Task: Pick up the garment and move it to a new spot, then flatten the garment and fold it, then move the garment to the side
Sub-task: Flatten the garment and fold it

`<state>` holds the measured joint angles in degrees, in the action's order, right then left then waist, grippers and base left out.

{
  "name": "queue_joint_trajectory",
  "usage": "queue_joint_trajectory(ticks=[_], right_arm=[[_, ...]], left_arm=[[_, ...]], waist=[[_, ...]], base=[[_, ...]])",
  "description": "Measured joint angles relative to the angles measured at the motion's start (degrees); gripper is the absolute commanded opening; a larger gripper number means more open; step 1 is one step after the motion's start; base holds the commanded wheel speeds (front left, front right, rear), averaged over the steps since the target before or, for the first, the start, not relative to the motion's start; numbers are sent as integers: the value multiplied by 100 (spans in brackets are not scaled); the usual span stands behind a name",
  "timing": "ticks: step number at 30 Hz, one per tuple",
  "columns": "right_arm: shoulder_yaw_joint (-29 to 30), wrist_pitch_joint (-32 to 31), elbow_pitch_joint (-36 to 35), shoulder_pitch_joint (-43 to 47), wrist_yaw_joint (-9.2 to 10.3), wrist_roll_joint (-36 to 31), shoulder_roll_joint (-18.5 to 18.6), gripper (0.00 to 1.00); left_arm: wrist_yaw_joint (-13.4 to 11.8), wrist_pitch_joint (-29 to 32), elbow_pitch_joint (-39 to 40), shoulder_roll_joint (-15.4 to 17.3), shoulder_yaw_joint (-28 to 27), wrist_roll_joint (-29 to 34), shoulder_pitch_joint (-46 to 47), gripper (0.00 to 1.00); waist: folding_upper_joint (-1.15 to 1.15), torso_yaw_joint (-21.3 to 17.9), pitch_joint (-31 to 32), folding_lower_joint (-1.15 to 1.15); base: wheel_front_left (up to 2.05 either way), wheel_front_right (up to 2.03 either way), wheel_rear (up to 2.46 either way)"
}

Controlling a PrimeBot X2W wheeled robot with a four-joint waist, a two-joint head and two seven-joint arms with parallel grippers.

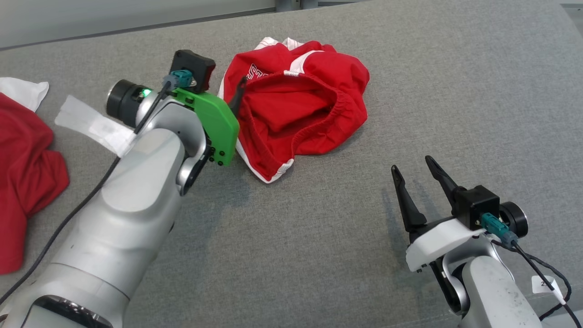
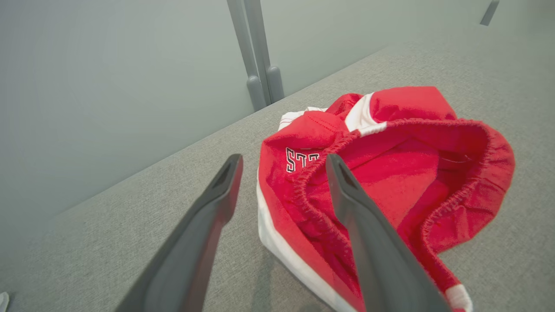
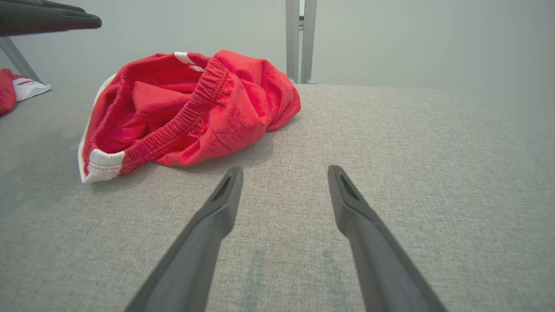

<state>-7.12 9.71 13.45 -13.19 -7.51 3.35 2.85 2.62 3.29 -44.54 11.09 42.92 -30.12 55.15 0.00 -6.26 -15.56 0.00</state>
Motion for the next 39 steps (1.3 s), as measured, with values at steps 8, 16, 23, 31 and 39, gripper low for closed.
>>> queue_joint_trajectory(ticks=[8, 16, 23, 31, 39], right_arm=[[-19, 42, 10, 26, 0, 112, -1, 100], [-47, 163, 109, 9, 0, 263, 4, 100], [-111, 287, 285, -44, 0, 358, 4, 100], [-110, 360, 423, -68, 0, 370, 5, 100], [-292, 383, 469, -124, 0, 372, 2, 100]], left_arm=[[31, 638, 263, -378, 113, -291, -75, 100], [-442, 1198, 243, -582, -141, -655, -62, 100], [-1285, 1449, 205, -762, -965, -1580, 4, 100], [-1837, 1677, 188, -805, -1090, -1836, 32, 100], [-1976, 1706, 122, -816, -1094, -2113, -2, 75]], waist=[[0, -233, 65, 0], [0, -708, -103, 0], [0, -1060, -283, 0], [0, -1166, -292, 0], [0, -1177, -203, 0]], base=[[0, 0, 0], [0, 0, 0], [0, 0, 0], [0, 0, 0], [0, 0, 0]])
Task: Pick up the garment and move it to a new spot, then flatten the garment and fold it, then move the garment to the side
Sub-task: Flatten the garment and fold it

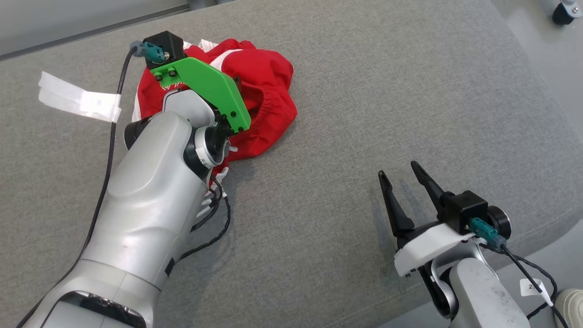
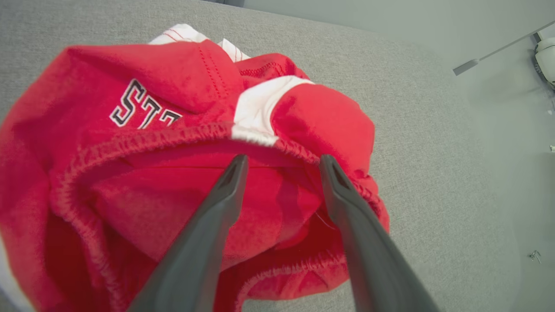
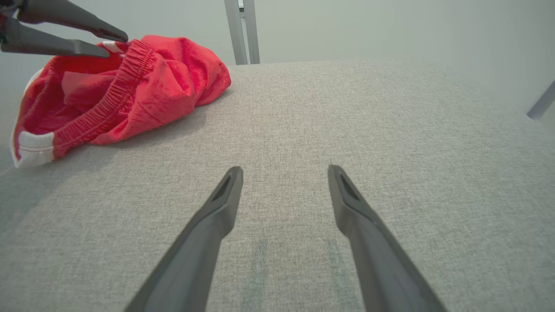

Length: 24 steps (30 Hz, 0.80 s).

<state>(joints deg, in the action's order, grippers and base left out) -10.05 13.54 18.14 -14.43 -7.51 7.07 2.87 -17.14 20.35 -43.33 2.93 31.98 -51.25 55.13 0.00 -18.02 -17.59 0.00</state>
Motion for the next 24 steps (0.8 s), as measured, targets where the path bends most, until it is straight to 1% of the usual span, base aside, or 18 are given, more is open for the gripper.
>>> queue_joint_trajectory(ticks=[2, 3, 7, 8, 9, 10, 11, 12, 13, 19, 22, 23, 24], right_arm=[[-64, 0, 5, -10, 0, 2, 0, 100], [-79, 0, 16, -15, 0, 2, -3, 100], [-76, 13, 73, -27, 0, 10, 0, 100], [-71, 18, 85, -27, 0, 12, 0, 100], [-70, 18, 98, -27, 0, 18, 0, 100], [-74, 21, 120, -26, 0, 24, 0, 100], [-75, 26, 129, -26, 0, 26, 0, 100], [-74, 29, 134, -27, 0, 30, 1, 100], [-71, 41, 140, -27, 0, 35, 0, 100], [-2, 66, 155, -41, 0, 42, 0, 100], [26, 68, 177, -43, 0, 37, -2, 100], [42, 68, 193, -43, 0, 31, 0, 100], [51, 69, 199, -42, 0, 27, -2, 100]], left_arm=[[-53, -30, -32, 0, 23, -98, -2, 93], [-74, -43, -38, -1, 46, -171, -2, 100], [-187, -130, -109, -11, 155, -304, 2, 100], [-203, -136, -129, -11, 178, -336, 5, 95], [-210, -153, -148, -12, 200, -375, 7, 96], [-229, -182, -181, -13, 246, -455, 16, 91], [-229, -214, -191, -13, 266, -517, 30, 70], [-229, -249, -204, -14, 294, -545, 54, 45], [-218, -303, -213, -14, 330, -545, 82, 0], [-2, -793, -211, -14, 490, -541, 289, 0], [234, -1090, -108, -15, 561, -514, 460, 0], [378, -1184, -41, -2, 642, -474, 528, 0], [459, -1256, 42, -9, 664, -470, 587, 0]], waist=[[0, -50, -2, 0], [0, -80, -3, 0], [0, -203, -13, 0], [0, -229, -15, 0], [0, -250, -16, 0], [0, -284, -19, 0], [0, -294, -22, 0], [0, -298, -29, 0], [0, -296, -35, 0], [0, -183, -39, 0], [0, -84, -20, 0], [0, -46, -9, 0], [0, -9, 4, 0]], base=[[0, 0, 0], [0, 0, 0], [0, 0, 0], [0, 0, 0], [0, 0, 0], [0, 0, 0], [0, 0, 0], [0, 0, 0], [0, 0, 0], [0, 0, 0], [0, 0, 0], [0, 0, 0], [0, 0, 0]])
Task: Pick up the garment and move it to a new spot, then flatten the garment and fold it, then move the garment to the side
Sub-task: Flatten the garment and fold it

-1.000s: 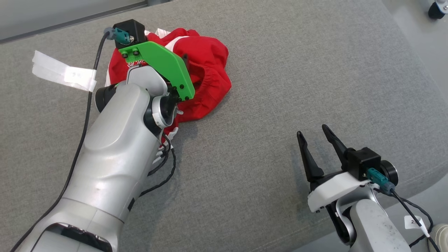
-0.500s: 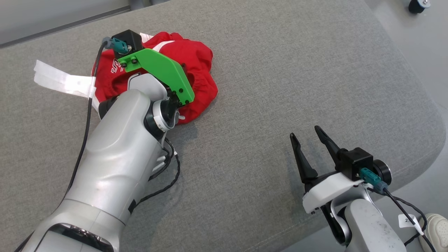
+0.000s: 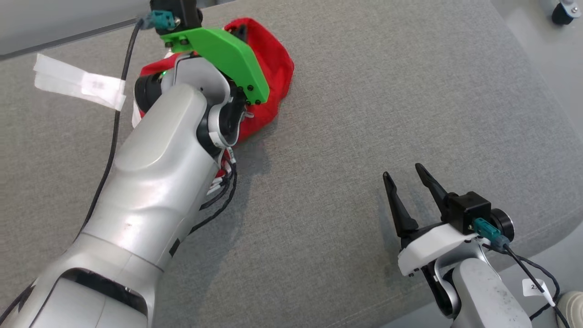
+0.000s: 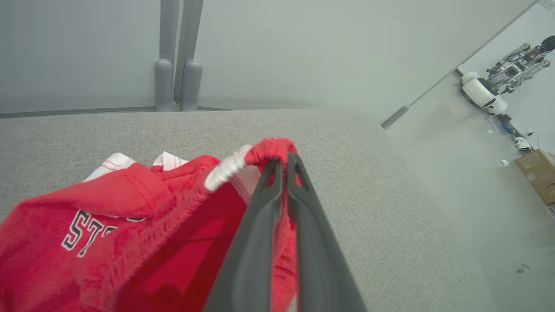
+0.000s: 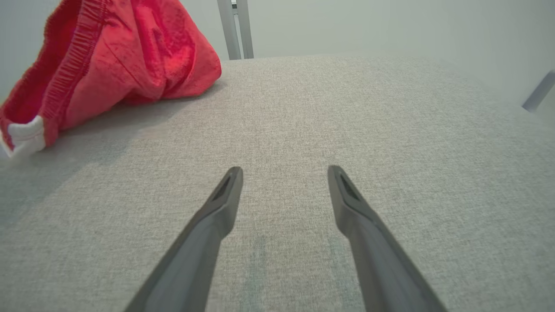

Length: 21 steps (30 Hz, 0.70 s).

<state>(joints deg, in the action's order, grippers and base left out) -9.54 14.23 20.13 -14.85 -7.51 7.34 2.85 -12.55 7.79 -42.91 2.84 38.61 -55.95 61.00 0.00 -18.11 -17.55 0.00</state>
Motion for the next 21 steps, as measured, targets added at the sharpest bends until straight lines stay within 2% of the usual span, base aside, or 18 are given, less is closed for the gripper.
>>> queue_joint_trajectory(ticks=[9, 14, 19, 21], right_arm=[[92, -11, -4, 3, 0, -93, 0, 100], [136, -55, -60, 24, 0, -131, 0, 100], [198, -104, -110, 49, 0, -180, 0, 100], [212, -136, -154, 53, 0, -205, 1, 100]], left_arm=[[566, -932, 1222, -2, 488, -74, 573, 0], [1053, -1257, 1874, -7, 751, -190, 709, 0], [1083, -1283, 2096, 5, 825, -326, 623, 0], [1051, -1141, 2156, 105, 909, -392, 405, 0]], waist=[[0, 400, 141, 0], [0, 633, 211, 0], [0, 850, 229, 0], [0, 969, 223, 0]], base=[[0, 0, 0], [0, 0, 0], [0, 0, 0], [0, 0, 0]])
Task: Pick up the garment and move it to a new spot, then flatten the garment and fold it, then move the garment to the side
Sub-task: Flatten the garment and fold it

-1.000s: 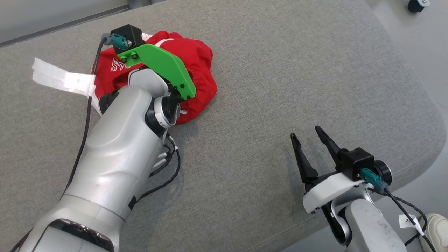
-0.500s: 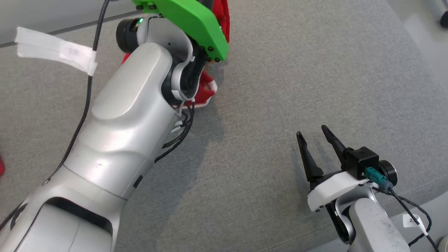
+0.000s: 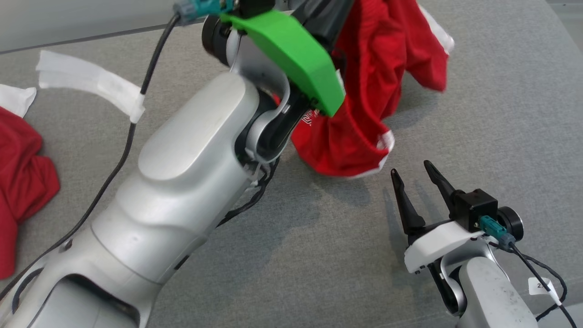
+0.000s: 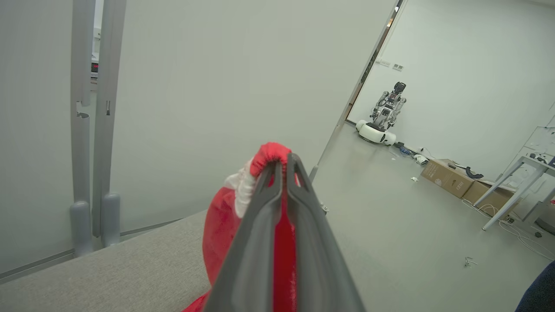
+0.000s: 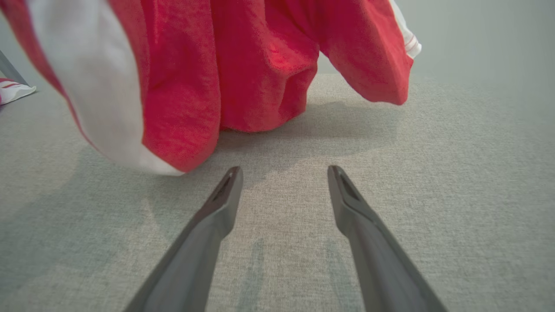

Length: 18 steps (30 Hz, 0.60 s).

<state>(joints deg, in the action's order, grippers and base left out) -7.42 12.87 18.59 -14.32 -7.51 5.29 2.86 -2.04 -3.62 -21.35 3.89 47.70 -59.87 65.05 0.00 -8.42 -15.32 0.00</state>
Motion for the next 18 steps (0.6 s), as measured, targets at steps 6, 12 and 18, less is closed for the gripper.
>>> queue_joint_trajectory(ticks=[6, 12, 18], right_arm=[[75, -78, -138, 27, 0, -75, -1, 100], [205, -177, -274, 127, 0, -198, -3, 100], [280, -283, -398, 188, 0, -286, -2, 100]], left_arm=[[-107, 514, 182, 1037, 414, 29, -1009, 0], [-268, 792, 934, 1993, 603, -11, -1960, 0], [-412, 924, 1784, 2700, 979, 371, -2466, 0]], waist=[[0, 352, -44, 0], [0, 665, -87, 0], [0, 885, -78, 0]], base=[[0, 0, 0], [0, 0, 0], [0, 0, 0]])
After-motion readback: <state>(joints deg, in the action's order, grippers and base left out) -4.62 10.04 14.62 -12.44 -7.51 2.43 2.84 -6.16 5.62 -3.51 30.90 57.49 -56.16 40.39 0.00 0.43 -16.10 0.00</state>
